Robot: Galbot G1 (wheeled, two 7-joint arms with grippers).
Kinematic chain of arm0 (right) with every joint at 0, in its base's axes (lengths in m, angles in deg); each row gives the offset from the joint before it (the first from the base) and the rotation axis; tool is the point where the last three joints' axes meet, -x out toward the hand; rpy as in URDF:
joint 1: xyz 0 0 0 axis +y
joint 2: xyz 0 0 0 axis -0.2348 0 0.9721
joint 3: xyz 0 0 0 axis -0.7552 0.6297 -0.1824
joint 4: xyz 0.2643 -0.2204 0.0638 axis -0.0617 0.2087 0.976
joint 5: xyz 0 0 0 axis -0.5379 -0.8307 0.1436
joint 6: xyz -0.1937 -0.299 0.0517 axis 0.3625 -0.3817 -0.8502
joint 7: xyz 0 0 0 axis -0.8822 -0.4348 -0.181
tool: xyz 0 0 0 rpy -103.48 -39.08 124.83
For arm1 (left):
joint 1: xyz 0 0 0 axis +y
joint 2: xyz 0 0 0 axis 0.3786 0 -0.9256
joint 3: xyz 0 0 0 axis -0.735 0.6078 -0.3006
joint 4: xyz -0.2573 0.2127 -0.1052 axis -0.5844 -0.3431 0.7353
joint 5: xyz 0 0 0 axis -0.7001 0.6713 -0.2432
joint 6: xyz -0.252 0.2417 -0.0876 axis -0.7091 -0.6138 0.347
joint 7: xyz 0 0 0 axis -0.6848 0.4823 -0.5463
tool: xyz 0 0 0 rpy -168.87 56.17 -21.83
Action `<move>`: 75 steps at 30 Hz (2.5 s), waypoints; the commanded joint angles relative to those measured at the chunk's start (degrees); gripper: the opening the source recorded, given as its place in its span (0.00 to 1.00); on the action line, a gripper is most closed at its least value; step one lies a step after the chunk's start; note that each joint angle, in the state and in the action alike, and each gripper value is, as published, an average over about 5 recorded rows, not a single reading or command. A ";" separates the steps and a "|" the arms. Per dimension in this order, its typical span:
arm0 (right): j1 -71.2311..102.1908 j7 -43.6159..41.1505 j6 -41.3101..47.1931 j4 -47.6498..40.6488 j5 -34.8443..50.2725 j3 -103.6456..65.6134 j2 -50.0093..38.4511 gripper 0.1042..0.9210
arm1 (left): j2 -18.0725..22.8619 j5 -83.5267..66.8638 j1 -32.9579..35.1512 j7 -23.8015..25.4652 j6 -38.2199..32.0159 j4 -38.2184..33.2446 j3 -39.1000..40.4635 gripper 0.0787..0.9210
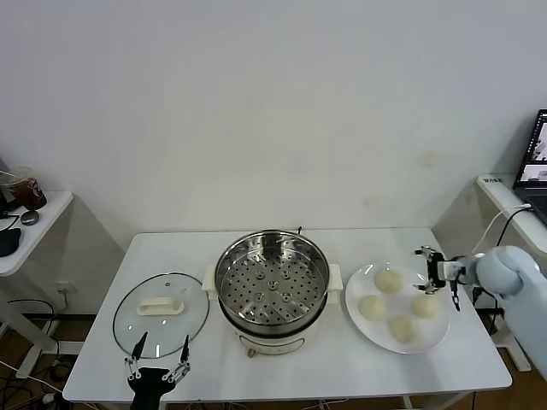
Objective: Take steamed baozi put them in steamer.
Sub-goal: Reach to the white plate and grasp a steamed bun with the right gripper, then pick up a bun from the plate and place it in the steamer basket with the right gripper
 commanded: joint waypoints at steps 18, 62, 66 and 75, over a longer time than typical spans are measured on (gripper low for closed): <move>-14.80 -5.29 1.84 -18.87 -1.64 16.45 11.80 0.88 | 0.15 -0.60 0.07 0.20 -0.15 -0.12 -1.90 0.88; -28.60 -10.28 2.32 0.12 17.22 32.05 -2.24 0.53 | 0.12 -0.94 0.92 0.23 -0.46 -2.32 -1.67 0.88; -38.19 -11.26 2.34 5.60 24.46 38.68 -4.98 0.53 | -0.18 -1.14 1.15 0.27 -0.46 -3.05 -1.64 0.88; -57.51 -10.45 0.04 8.19 36.80 52.46 4.10 0.53 | -0.54 -2.08 1.06 0.39 -0.45 -4.30 -1.92 0.88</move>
